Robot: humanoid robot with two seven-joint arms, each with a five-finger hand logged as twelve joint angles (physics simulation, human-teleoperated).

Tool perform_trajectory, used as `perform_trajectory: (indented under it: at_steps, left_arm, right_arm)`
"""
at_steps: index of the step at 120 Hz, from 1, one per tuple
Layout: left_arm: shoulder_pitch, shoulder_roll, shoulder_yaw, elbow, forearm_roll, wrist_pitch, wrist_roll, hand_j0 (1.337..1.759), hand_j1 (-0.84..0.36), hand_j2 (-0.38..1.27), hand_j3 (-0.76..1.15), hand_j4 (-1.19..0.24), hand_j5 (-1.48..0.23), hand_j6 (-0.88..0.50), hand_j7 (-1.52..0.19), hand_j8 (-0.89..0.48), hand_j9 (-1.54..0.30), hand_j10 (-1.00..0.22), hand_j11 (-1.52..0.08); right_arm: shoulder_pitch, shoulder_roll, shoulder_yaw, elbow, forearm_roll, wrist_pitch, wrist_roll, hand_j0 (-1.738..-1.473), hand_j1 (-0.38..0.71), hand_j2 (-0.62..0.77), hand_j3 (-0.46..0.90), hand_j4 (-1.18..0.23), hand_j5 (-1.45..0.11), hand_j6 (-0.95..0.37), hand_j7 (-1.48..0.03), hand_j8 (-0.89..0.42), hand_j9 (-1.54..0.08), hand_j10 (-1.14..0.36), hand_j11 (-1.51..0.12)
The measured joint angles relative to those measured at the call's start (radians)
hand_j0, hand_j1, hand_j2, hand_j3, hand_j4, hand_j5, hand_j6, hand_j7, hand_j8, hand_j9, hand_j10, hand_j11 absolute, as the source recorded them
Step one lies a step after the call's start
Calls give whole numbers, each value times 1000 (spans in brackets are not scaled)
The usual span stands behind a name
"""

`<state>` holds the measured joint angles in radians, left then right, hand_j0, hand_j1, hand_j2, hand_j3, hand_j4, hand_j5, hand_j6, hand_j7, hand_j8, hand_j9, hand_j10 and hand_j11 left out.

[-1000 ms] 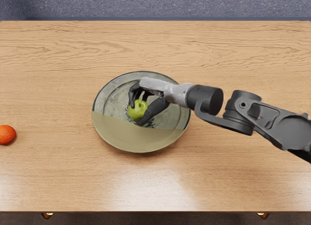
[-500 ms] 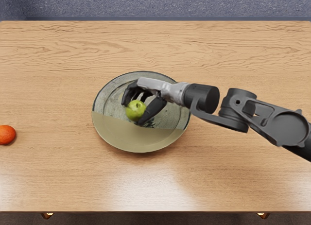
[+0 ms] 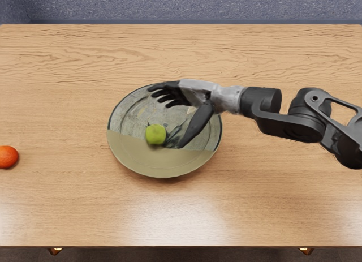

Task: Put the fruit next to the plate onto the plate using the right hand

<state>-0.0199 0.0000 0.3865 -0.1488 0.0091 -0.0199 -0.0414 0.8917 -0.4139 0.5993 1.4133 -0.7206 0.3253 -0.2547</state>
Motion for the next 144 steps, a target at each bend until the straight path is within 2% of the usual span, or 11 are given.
perform_trajectory:
  at_steps: [23,38,63,74,89,144]
  left_arm:
    - [0,0,0,0,0,0,0,1658,69,47,0,-234,-304,-234,-304,-234,-304,-234,-304]
    - [0,0,0,0,0,0,0,1658,69,47,0,-234,-304,-234,-304,-234,-304,-234,-304]
    - [0,0,0,0,0,0,0,1658,69,47,0,-234,-304,-234,-304,-234,-304,-234,-304]
    - [0,0,0,0,0,0,0,1658,69,47,0,-234,-304,-234,-304,-234,-304,-234,-304]
    - [0,0,0,0,0,0,0,1658,69,47,0,-234,-304,-234,-304,-234,-304,-234,-304]
    - [-2,0,0,-10,0,-1,0,1658,69,47,0,-234,-304,-234,-304,-234,-304,-234,-304]
  right_arm:
    - [-15,-119,32,-20,292,200,16,-1658,-255,-8,0,-83,-110,-82,-109,-77,-110,-84,-111]
    - [-41,-217,37,-53,504,260,14,-1658,-278,-7,0,-62,-82,-62,-81,-59,-82,-63,-82]
    - [-175,-427,37,-193,776,282,11,-1658,-297,-6,0,-44,-59,-44,-58,-43,-59,-44,-59]
    - [-208,-482,34,-249,827,284,11,-1658,-301,-6,0,-40,-54,-39,-54,-39,-54,-40,-54]
    - [-225,-521,33,-266,863,285,11,-1658,-305,-5,0,-36,-49,-35,-50,-35,-50,-36,-50]
    - [-233,-536,32,-272,880,286,12,-1658,-308,-5,0,-32,-45,-31,-46,-32,-45,-33,-45]
